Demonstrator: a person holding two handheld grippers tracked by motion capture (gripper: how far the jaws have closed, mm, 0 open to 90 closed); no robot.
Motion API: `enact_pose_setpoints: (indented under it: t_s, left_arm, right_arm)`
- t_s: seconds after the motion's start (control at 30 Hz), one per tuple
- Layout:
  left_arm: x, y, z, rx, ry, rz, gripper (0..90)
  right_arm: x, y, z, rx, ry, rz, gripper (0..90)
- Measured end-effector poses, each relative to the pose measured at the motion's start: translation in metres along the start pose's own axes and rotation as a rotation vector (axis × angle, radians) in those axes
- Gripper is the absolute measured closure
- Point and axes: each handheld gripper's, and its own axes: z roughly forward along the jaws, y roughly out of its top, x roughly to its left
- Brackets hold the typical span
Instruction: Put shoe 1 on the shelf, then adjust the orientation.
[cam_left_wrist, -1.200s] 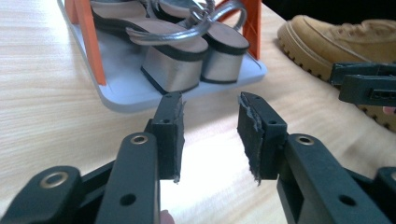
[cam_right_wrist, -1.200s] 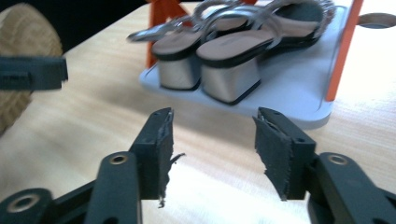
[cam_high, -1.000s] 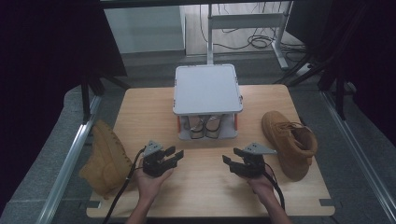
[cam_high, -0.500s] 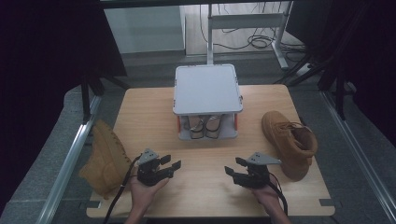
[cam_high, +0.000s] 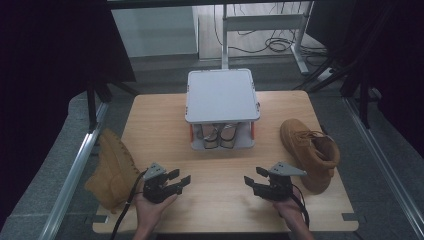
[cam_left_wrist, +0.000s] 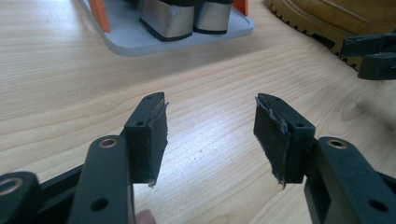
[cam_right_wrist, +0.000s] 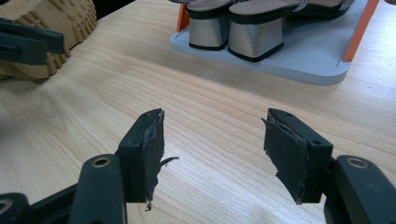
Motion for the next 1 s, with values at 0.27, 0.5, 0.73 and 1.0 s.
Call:
enact_pose_setpoints:
  t_s: [0.27, 0.5, 0.73, 1.0]
  left_arm:
    - [0.005, 0.005, -0.031, -0.049, 0.026, 0.006, 45.0]
    - [0.016, 0.009, -0.048, -0.072, 0.052, 0.005, 50.8]
    - [0.029, 0.013, -0.066, -0.082, 0.067, 0.009, 71.1]
    - [0.047, 0.006, -0.087, -0.084, 0.131, -0.022, 87.4]
  right_arm:
    - [-0.004, 0.0, -0.005, -0.008, -0.006, 0.012, 38.0]
    - [-0.006, -0.001, -0.009, -0.008, -0.021, 0.019, 38.0]
    - [-0.009, -0.001, -0.008, -0.004, -0.023, 0.052, 38.0]
    - [-0.008, 0.0, -0.003, 0.005, -0.031, 0.051, 38.1]
